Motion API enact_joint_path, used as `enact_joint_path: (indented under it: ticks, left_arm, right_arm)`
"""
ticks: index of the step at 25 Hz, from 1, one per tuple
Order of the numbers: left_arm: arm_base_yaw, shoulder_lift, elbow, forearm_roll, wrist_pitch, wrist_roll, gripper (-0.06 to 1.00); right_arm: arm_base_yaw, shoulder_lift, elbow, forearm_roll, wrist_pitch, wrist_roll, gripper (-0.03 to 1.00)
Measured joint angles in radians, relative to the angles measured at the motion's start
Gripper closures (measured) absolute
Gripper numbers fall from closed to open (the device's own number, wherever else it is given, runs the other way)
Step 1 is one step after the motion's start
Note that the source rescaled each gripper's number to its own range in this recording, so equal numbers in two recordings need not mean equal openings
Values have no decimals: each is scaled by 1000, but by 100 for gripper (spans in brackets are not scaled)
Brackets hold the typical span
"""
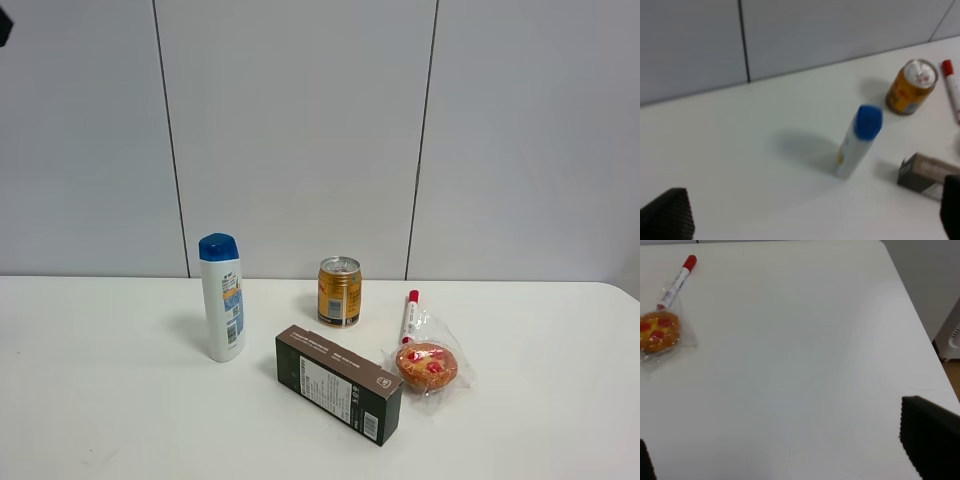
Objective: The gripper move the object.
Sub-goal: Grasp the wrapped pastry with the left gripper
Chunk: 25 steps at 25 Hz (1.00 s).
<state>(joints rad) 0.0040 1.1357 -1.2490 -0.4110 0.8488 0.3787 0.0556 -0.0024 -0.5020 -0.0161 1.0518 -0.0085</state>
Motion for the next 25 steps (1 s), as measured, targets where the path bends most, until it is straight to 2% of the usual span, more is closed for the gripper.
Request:
enact_joint_path:
  ticks: [5, 14, 18, 25]
  left_arm:
    - [-190, 165, -183, 60, -31, -38, -4]
    - [-562, 437, -407, 262, -48, -177, -2]
    - [-683, 546, -438, 276, -58, -257, -2]
    - [-809, 722, -438, 278, -145, -352, -1]
  right_arm:
    - [0, 0, 0, 0, 0, 0, -3]
    - [0, 0, 0, 0, 0, 0, -3]
    - [0, 0, 0, 0, 0, 0, -3]
    - [0, 0, 0, 0, 0, 0, -3]
